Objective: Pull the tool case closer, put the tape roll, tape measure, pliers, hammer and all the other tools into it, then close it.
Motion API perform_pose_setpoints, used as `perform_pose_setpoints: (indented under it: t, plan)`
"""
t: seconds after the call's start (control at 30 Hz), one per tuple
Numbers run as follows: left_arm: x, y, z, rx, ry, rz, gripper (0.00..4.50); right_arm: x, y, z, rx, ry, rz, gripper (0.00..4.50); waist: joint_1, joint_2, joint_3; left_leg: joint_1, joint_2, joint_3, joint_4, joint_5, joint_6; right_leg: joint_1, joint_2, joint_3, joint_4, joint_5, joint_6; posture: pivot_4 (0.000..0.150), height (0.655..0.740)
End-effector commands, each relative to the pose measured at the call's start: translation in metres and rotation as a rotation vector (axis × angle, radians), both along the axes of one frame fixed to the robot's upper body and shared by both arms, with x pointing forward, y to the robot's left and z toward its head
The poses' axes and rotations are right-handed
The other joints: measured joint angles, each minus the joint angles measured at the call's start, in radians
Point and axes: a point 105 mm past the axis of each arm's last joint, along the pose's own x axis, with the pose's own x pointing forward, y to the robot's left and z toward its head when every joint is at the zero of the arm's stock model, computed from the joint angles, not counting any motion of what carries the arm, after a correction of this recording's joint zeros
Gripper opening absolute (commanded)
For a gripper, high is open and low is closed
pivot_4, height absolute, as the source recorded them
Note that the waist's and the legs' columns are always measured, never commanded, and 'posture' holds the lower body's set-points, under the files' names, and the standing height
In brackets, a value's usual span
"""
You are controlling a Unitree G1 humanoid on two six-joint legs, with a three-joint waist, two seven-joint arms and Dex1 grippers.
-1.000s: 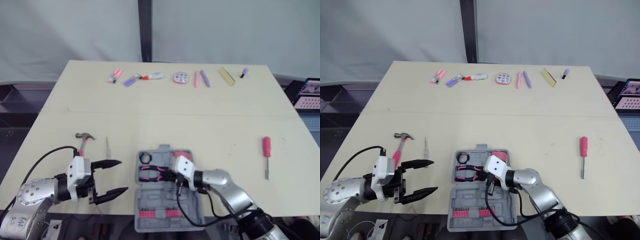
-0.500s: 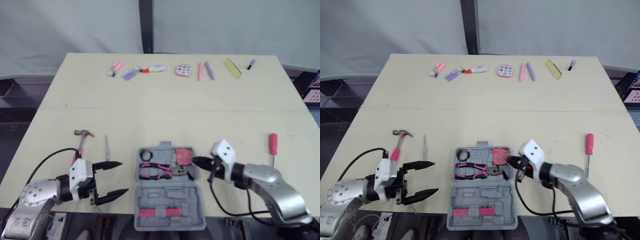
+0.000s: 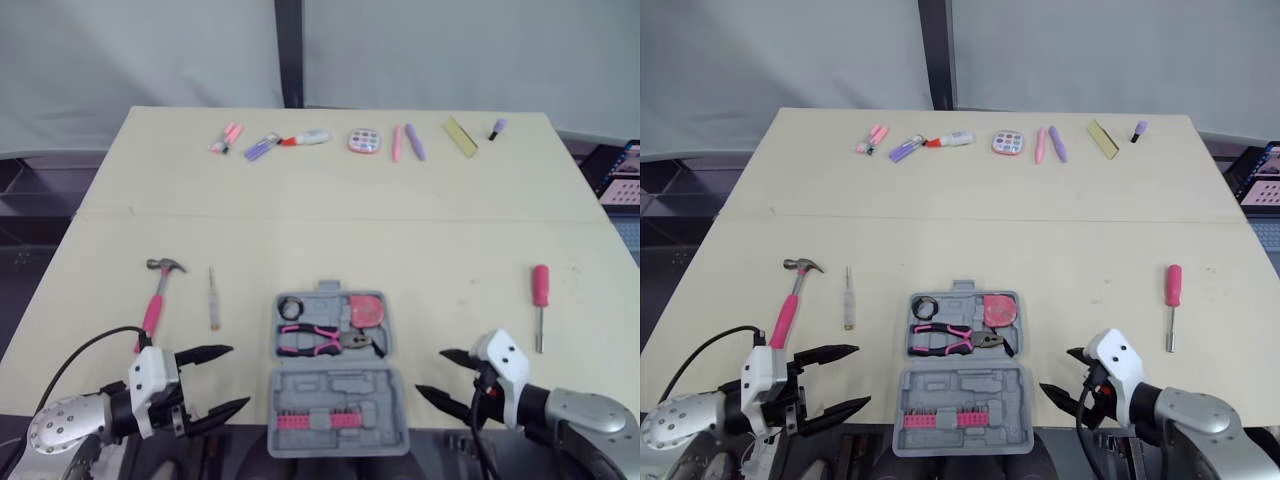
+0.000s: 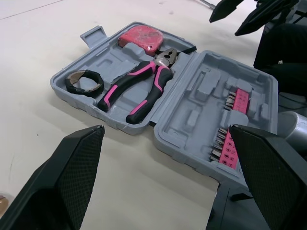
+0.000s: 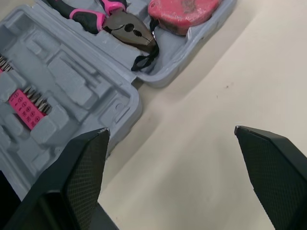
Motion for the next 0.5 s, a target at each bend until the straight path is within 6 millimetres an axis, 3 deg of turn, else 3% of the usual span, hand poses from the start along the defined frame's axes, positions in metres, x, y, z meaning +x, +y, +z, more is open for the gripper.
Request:
perform_pose_setpoints:
  t: [0.03, 0.23, 0.33, 0.5]
  plan:
    - [0.002, -0.001, 0.009, 0.001, -0.039, 0.011, 4.50, -0.001, 0.000, 0.004, -0.002, -0.023, 0.011, 4.46, 0.000, 0.000, 0.000, 0.000, 0.000, 0.000, 0.000, 0.000, 0.000, 0.000, 0.000, 0.000, 0.000, 0.000, 0.000, 0.150, 0.7400]
    - [0.010, -0.002, 0.016, -0.006, -0.036, 0.027, 4.50, -0.001, -0.006, 0.007, -0.018, -0.016, 0.012, 4.46, 0.003, 0.000, 0.000, 0.000, 0.000, 0.000, 0.000, 0.000, 0.000, 0.000, 0.000, 0.000, 0.001, 0.000, 0.000, 0.150, 0.7400]
    - [0.020, 0.001, 0.017, 0.053, -0.017, -0.004, 3.69, 0.000, -0.007, 0.012, -0.033, -0.033, 0.046, 3.67, 0.003, 0.000, 0.000, 0.000, 0.000, 0.000, 0.000, 0.000, 0.000, 0.000, 0.001, 0.000, 0.001, 0.000, 0.000, 0.150, 0.7400]
    - [0.035, -0.001, 0.014, 0.051, 0.021, -0.040, 1.23, 0.003, -0.002, 0.005, -0.051, -0.026, 0.077, 1.25, -0.001, 0.000, 0.000, 0.001, -0.001, 0.000, 0.000, 0.000, 0.000, 0.000, 0.002, -0.001, 0.007, 0.000, 0.000, 0.150, 0.7400]
